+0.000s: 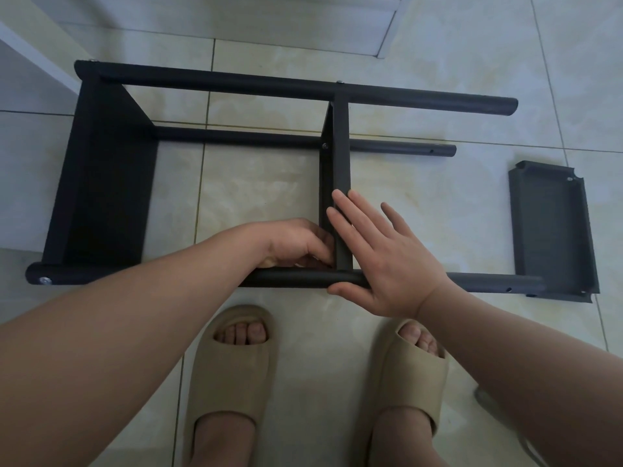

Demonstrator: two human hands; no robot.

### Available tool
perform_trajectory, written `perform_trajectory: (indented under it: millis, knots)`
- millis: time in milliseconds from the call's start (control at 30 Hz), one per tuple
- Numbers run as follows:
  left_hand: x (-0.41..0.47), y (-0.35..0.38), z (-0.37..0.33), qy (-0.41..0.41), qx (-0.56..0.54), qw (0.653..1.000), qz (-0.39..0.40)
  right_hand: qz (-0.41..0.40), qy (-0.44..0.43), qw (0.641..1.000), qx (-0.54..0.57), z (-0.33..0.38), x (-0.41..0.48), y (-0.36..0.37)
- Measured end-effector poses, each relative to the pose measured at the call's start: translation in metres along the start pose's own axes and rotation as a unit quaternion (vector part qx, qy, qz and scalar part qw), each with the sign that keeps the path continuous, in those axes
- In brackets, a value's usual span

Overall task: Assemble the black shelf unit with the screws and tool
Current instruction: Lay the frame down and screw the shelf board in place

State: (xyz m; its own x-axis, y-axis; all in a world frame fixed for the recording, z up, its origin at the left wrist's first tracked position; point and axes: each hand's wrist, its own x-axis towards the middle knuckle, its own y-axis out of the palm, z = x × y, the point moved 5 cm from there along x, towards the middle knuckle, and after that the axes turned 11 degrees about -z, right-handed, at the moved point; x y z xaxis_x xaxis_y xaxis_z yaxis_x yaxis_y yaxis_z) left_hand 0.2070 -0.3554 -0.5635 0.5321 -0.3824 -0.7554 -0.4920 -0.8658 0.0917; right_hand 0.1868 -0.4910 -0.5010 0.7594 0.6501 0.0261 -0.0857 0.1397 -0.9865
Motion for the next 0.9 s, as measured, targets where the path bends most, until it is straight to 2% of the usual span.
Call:
perform_trajectory:
  millis: [133,367,600,767,900]
  knots:
    - [0.0008,0.0021,-0.0007,0.000,0.004,1.000,0.010,-0.004,-0.001,1.000,-0.002,-0.0002,-0.0001,0.0002]
    - [0.0011,-0.0011,0.0012,0.007,0.042,0.999,-0.016,-0.015,-0.004,1.000,-0.002,-0.0002,-0.0001,0.0003]
    - [0.0024,0.0007,0.0024,-0.014,-0.063,0.997,0.032,-0.011,-0.003,1.000,-0.006,-0.0006,-0.0001,0.0012]
    - [0.0042,0.0017,0.0047,-0.010,0.008,1.000,0.020,-0.013,-0.003,1.000,-0.003,-0.0006,0.0000,0.0007]
    - [0.0032,-0.0010,0.0041,0.000,0.010,1.000,0.003,-0.016,-0.002,1.000,-0.001,-0.0002,0.0001,0.0006]
